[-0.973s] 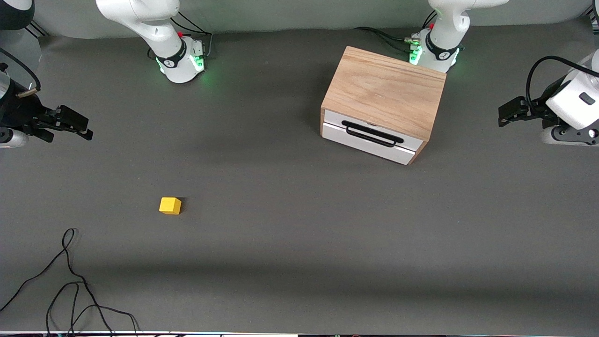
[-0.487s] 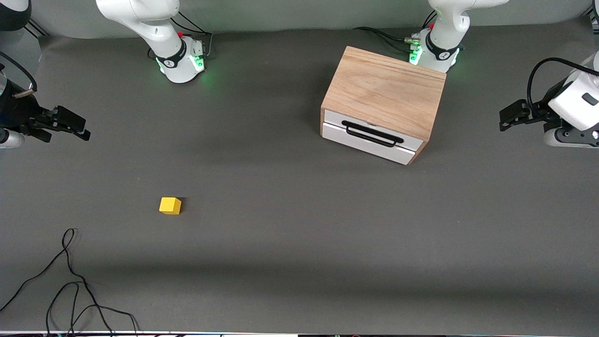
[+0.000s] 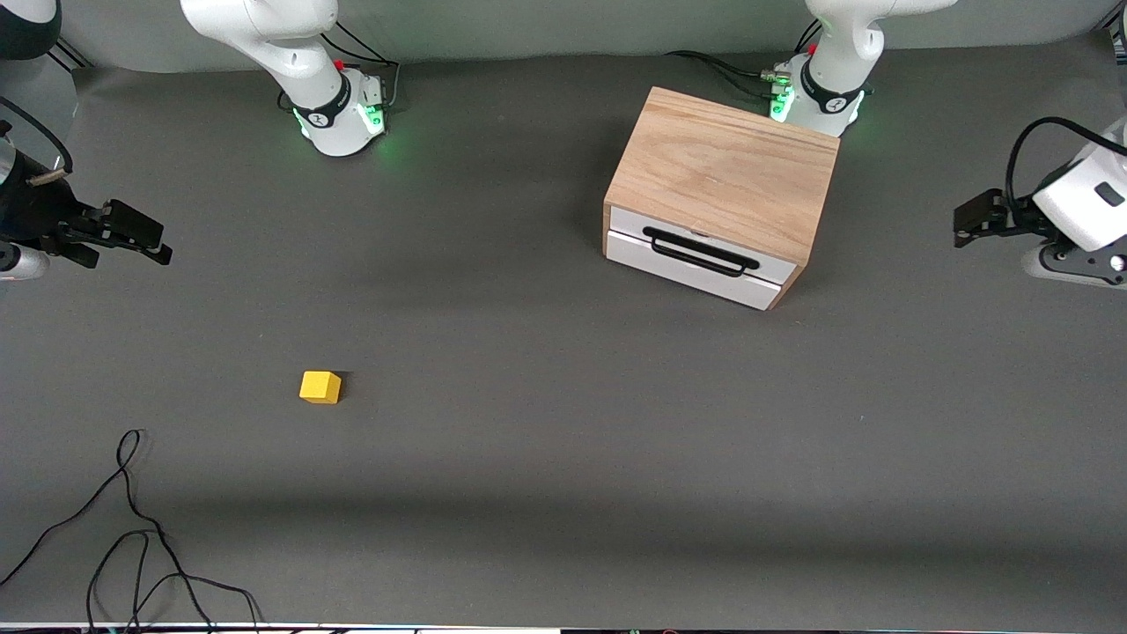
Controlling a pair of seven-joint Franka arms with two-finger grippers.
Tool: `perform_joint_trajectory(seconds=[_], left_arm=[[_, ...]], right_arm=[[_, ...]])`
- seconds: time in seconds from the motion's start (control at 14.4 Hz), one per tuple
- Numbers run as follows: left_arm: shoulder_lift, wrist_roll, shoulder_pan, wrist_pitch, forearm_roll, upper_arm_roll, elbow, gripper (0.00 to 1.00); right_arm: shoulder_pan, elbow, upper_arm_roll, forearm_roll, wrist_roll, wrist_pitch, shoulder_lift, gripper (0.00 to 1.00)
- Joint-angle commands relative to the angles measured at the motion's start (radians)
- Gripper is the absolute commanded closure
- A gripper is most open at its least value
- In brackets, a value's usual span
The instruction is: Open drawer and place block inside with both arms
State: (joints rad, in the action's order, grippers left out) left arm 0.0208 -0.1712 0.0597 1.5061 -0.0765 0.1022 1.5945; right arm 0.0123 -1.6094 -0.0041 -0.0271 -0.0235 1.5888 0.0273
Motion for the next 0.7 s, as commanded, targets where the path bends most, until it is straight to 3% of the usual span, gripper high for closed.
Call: perform_joint_trajectory(seconds=[0.0,0.14,0.42,0.63], left_arm=[[-0.007,-0.03,-0.001,-0.003,-0.022,0.007,-0.001,0.0],[-0.01,0.031,-0.026,0.002,-0.014,0.016,-0.001,0.0],[0.008,0.358,-0.084,0.002,-0.006,0.074,-0.013,0.0],[0.054,0.626,-0.09,0.009,0.083,0.103,-0.015,0.0]], right_arm=[[0.005,0.003,0.003,0.015,-0.015,-0.009,-0.009,0.0],[0.005,0.0,0.003,0.016,-0.021,-0.009,-0.01,0.0],[0.024,-0.006,0.007,0.016,-0.026,-0.009,-0.01,0.0],[0.038,-0.012,0.007,0.015,-0.055,-0.004,-0.01,0.0]])
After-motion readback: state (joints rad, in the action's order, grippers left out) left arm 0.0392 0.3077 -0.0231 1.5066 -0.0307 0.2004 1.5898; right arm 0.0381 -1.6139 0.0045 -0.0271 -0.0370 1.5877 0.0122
